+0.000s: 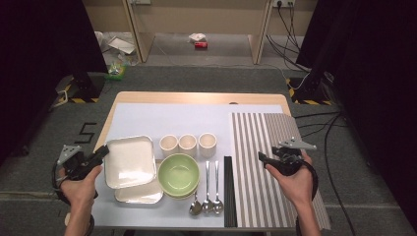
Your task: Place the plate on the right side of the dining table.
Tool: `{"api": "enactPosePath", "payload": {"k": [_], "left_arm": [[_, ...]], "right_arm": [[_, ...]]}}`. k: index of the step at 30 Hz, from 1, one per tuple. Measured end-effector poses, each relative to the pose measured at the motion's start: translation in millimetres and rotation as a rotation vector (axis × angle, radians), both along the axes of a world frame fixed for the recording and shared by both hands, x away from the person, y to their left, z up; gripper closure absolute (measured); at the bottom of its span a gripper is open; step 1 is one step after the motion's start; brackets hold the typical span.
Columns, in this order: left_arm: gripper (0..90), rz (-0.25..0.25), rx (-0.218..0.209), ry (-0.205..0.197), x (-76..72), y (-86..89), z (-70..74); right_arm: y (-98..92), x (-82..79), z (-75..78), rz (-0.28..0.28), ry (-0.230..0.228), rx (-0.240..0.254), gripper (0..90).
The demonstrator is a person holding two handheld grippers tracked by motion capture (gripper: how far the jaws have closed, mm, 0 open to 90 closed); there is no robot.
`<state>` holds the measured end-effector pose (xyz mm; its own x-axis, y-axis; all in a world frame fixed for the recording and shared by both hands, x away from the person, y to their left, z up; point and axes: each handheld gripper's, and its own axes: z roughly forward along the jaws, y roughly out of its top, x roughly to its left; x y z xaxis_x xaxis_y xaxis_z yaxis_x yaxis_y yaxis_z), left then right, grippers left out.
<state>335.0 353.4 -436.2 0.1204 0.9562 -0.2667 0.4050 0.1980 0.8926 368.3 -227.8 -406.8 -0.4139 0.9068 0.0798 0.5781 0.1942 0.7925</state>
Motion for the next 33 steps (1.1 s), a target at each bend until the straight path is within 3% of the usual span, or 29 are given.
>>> {"api": "enactPosePath", "payload": {"k": [15, 33], "left_arm": [[86.2, 0.019, -0.029, -0.071, 5.3, 2.1, 8.0], [86.3, 0.022, -0.034, -0.153, 17.3, -3.0, 23.7]], "right_arm": [[4.4, 0.1, 0.9, -0.005, -0.027, -0.019, 42.1], [9.6, 1.7, 2.1, -0.002, -0.047, -0.030, 42.4]]}}
